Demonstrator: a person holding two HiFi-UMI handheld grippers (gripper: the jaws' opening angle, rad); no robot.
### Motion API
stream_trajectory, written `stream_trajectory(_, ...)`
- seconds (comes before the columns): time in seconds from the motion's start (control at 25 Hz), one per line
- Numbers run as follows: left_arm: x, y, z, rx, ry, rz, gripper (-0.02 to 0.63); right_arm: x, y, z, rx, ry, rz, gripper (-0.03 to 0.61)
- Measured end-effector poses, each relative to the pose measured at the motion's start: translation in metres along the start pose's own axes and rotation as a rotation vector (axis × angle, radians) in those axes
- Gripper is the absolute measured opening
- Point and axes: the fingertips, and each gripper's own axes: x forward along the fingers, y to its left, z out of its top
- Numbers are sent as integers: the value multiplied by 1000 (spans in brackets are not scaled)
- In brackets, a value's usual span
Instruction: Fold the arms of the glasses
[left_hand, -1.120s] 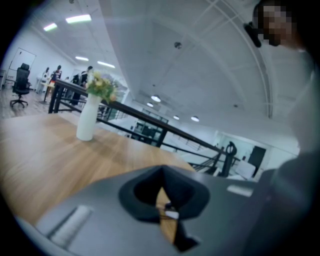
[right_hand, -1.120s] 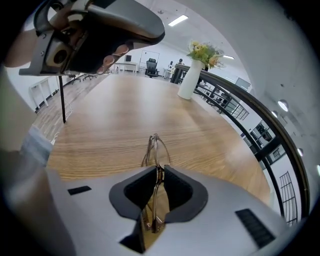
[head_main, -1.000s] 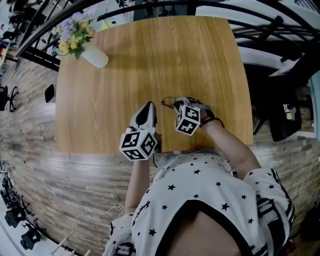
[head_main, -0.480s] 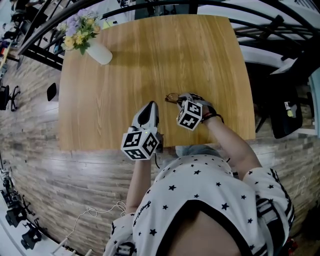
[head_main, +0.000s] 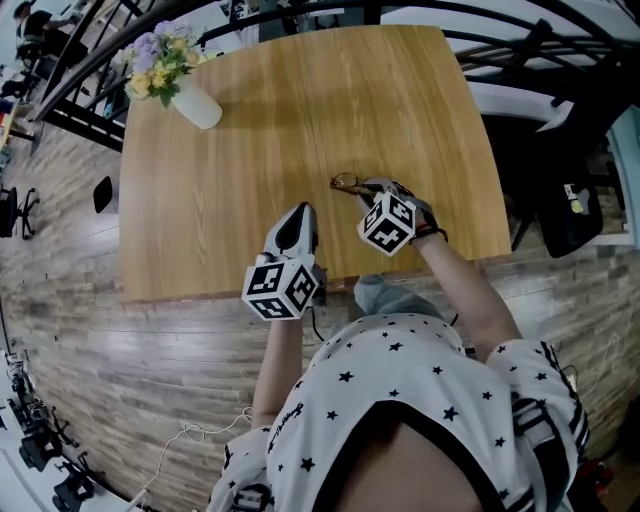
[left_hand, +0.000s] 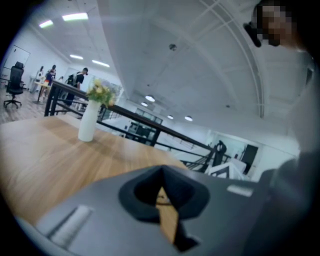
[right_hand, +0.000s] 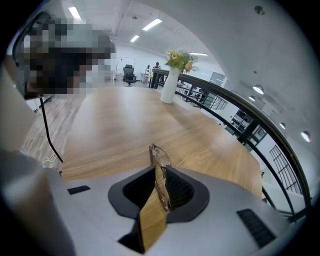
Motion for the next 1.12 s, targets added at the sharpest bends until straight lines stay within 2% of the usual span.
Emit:
stream_trajectory(0.4,-46,-19,-24,29,14,-52,6,-73,31,11,273,-175,-71,42)
stream_trajectory(0.68,-81,-34,-47,48,31,-67,6,-126,63,16,389,-311,-102,28)
stream_trajectory(1.12,-135,-61,-76,53,23,-75,6,-198,113,5,514,-456,-159,17)
